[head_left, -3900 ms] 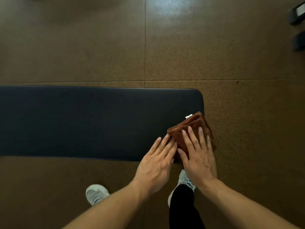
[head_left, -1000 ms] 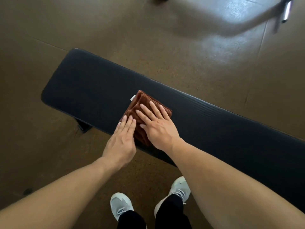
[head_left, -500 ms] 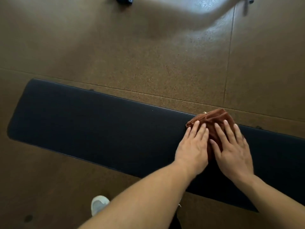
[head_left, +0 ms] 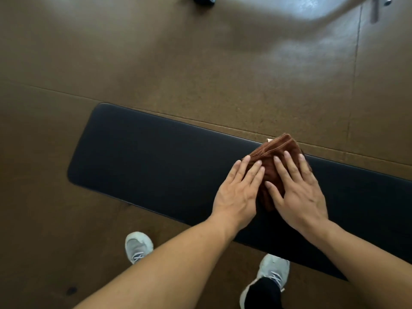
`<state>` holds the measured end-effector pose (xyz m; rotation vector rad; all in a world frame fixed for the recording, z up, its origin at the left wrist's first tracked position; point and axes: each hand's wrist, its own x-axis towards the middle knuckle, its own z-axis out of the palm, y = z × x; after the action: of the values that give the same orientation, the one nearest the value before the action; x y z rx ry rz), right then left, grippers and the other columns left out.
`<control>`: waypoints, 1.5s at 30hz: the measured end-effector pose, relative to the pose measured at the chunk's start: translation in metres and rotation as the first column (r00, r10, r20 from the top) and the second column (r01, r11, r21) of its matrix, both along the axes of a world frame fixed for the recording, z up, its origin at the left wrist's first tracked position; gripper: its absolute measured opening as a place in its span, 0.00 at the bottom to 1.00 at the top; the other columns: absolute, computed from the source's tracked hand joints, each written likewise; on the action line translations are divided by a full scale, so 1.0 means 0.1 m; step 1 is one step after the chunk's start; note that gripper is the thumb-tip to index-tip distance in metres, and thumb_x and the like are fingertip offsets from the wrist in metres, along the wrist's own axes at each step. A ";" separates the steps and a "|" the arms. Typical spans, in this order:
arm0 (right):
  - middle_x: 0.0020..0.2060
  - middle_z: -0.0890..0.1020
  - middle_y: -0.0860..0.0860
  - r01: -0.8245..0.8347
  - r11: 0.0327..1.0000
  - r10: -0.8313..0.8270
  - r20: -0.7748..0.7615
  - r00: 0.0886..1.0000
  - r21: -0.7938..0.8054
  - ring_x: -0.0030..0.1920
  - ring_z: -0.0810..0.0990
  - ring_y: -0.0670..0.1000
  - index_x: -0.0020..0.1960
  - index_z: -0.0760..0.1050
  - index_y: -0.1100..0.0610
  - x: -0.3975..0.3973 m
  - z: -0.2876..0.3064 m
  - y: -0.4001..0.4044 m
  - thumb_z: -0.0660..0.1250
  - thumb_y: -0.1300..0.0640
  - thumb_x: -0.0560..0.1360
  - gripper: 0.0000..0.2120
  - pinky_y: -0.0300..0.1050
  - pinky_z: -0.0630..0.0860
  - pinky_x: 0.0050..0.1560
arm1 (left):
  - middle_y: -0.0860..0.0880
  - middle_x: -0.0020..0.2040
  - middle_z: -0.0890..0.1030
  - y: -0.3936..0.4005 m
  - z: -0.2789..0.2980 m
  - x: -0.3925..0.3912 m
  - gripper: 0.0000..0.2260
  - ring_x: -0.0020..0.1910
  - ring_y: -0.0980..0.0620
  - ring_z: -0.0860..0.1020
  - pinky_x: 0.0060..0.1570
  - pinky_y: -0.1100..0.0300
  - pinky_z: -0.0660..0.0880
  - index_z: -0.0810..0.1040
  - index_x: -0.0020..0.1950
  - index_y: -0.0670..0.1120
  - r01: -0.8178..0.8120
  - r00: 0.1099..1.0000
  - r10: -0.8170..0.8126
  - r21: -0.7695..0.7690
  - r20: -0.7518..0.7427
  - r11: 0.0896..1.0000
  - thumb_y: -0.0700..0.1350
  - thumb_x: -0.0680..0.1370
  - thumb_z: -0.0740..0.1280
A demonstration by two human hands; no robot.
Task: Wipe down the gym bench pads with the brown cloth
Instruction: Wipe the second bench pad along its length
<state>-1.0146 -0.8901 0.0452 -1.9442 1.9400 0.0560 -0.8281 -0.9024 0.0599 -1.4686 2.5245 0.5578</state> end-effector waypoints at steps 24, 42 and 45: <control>0.83 0.59 0.48 -0.371 0.924 0.379 0.094 0.921 -0.090 0.84 0.48 0.55 0.82 0.60 0.43 4.85 0.02 -1.19 0.54 0.34 0.82 0.31 0.58 0.50 0.82 | 0.47 0.83 0.58 -0.47 0.02 4.91 0.27 0.83 0.51 0.50 0.81 0.51 0.46 0.62 0.81 0.45 -0.381 0.917 0.385 0.061 -0.102 0.923 0.46 0.81 0.45; 0.84 0.48 0.49 -0.511 0.860 0.509 0.050 0.859 0.011 0.83 0.41 0.57 0.84 0.47 0.44 2.96 -0.15 0.41 0.58 0.45 0.85 0.32 0.67 0.45 0.80 | 0.53 0.45 0.79 0.37 0.10 3.22 0.18 0.41 0.54 0.76 0.45 0.57 0.76 0.79 0.58 0.46 -0.165 0.982 0.169 0.060 -0.080 0.985 0.41 0.70 0.77; 0.84 0.50 0.49 -0.460 0.887 0.459 0.041 0.887 0.031 0.84 0.43 0.57 0.84 0.50 0.44 2.25 -0.14 0.68 0.57 0.44 0.85 0.30 0.68 0.49 0.80 | 0.53 0.43 0.79 0.42 0.10 2.48 0.16 0.39 0.53 0.77 0.41 0.56 0.73 0.78 0.54 0.48 -0.043 0.998 0.046 0.068 -0.051 0.997 0.43 0.68 0.76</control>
<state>-0.7897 -0.8219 0.0307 -2.3196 1.4031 0.1897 -0.5799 -0.8607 0.0703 -1.5088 2.4916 0.6907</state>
